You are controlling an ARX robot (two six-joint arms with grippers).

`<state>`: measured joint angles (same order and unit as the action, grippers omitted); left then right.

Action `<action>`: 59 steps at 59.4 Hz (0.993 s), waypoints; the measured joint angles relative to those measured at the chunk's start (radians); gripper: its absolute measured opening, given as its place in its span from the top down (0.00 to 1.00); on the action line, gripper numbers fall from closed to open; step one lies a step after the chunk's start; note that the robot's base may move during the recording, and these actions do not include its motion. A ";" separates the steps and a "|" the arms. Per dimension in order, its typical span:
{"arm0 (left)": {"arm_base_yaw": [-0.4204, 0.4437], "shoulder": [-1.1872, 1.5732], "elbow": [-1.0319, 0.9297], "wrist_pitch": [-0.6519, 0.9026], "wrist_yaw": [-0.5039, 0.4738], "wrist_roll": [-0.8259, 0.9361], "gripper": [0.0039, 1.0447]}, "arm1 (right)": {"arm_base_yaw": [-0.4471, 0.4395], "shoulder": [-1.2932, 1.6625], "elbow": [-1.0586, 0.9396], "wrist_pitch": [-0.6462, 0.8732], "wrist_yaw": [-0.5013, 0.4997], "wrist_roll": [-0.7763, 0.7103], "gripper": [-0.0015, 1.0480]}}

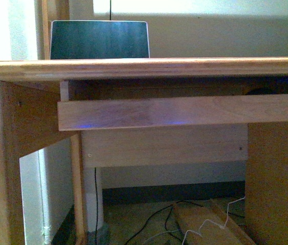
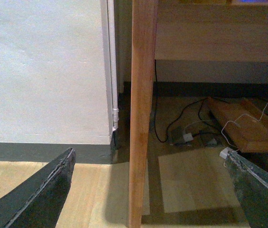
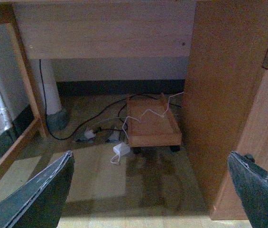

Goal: Place mouse

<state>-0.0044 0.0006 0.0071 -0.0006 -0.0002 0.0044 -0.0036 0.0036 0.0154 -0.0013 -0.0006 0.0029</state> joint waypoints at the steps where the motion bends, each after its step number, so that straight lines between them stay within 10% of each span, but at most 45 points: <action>1: 0.000 0.000 0.000 0.000 0.000 0.000 0.07 | 0.000 0.000 0.000 0.000 0.000 0.000 0.07; 39: 0.000 0.000 0.000 0.000 0.000 0.000 0.07 | 0.000 0.000 0.000 0.000 -0.002 0.000 0.07; 45: 0.060 0.114 0.048 -0.084 0.244 -0.045 0.07 | 0.000 0.000 0.000 0.000 -0.001 0.000 0.07; 51: 0.058 0.400 0.077 0.077 0.379 0.052 0.07 | 0.000 0.000 0.000 0.000 -0.003 0.000 0.07; 59: 0.042 0.826 0.138 0.433 0.313 0.292 0.07 | 0.000 0.000 0.000 0.000 -0.003 0.000 0.07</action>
<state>0.0380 0.8265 0.1452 0.4324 0.3130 0.2962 -0.0036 0.0036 0.0154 -0.0010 -0.0032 0.0029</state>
